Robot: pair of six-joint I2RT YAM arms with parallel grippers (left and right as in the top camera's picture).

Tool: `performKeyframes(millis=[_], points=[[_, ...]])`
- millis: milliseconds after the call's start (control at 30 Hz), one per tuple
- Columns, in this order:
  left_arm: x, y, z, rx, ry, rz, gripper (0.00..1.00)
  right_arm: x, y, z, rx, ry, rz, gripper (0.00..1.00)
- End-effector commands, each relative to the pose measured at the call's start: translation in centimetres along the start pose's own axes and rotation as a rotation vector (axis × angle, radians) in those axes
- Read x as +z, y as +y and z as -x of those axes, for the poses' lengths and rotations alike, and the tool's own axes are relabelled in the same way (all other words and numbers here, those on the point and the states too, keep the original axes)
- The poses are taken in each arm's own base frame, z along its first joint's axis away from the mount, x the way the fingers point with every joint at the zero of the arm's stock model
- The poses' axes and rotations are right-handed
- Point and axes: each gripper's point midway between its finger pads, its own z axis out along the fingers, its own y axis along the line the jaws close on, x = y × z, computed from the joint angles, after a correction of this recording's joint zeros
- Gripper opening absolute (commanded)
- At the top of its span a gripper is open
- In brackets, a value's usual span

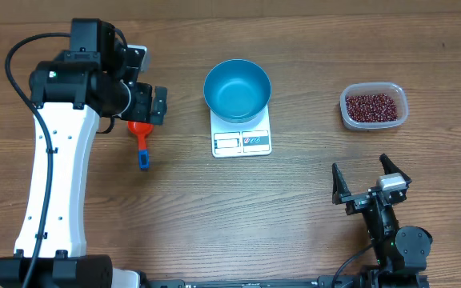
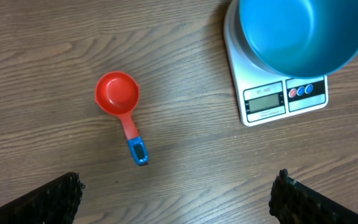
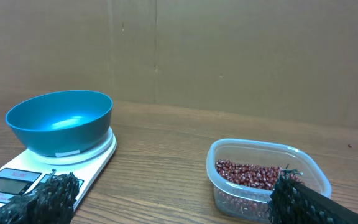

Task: Scoop item into bowl and weigh 150g on scale
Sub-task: 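Move the left gripper forward over the red scoop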

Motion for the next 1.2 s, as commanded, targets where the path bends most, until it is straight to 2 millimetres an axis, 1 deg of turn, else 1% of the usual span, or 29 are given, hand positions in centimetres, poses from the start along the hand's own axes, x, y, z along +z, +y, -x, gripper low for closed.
performKeyframes(millis=[0,133,333,667,867,1000,1167], points=[[-0.2,1.0,0.6,-0.008,-0.009,-0.002,1.00,0.0,-0.1,-0.2,-0.002,-0.002,-0.007,1.00],[0.3,1.8,0.0,-0.029,0.025,0.004,0.99,0.0,0.0,-0.2,-0.002,-0.002,-0.005,1.00],[0.9,1.7,-0.1,-0.029,0.044,0.000,0.99,0.0,0.0,-0.2,-0.002,-0.002,-0.005,1.00],[1.0,1.8,0.5,-0.026,0.021,0.003,1.00,0.0,-0.1,-0.2,-0.002,-0.002,-0.006,1.00],[1.0,1.8,0.4,-0.025,0.025,0.004,0.99,0.0,-0.1,-0.2,-0.002,-0.002,-0.006,1.00],[1.4,2.7,0.1,-0.027,0.047,0.053,1.00,0.0,-0.1,-0.2,-0.002,-0.002,-0.006,1.00],[2.5,3.6,-1.1,-0.031,0.096,0.097,1.00,0.0,-0.1,-0.2,-0.002,-0.002,-0.006,1.00]])
